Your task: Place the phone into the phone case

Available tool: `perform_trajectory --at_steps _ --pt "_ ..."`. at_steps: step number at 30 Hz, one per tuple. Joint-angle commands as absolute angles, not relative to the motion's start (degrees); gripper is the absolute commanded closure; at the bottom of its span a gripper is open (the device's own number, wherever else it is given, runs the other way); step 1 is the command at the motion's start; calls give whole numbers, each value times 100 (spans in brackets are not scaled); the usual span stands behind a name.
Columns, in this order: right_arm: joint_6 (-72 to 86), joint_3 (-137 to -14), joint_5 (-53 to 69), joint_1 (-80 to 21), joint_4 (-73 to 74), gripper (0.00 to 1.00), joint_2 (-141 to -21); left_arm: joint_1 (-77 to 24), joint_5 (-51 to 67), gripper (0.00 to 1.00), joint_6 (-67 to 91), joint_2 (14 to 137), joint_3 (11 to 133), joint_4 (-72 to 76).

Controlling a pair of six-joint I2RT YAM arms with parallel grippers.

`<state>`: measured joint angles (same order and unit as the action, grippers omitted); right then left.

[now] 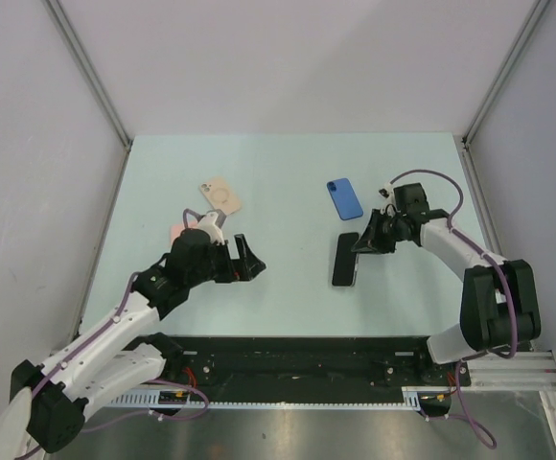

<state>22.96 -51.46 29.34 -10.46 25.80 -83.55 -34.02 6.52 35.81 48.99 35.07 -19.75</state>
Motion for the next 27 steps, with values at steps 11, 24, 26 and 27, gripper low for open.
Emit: perform_trajectory --at_steps 11,24,26,27 --pt "1626 -6195 2022 -738 3463 92 -9861 -2743 -519 0 3946 4834 3490 -2795" --pt "1230 -6627 2153 -501 3103 84 -10670 -2330 -1090 0 4754 4808 3366 -3190" --pt "1213 -6645 2214 -457 3102 80 -10775 -2277 -1151 0 4842 4808 3375 -3217" --pt "1213 -6653 2232 -431 3103 78 -10793 -2250 -1186 0 4947 4816 3375 -3234"
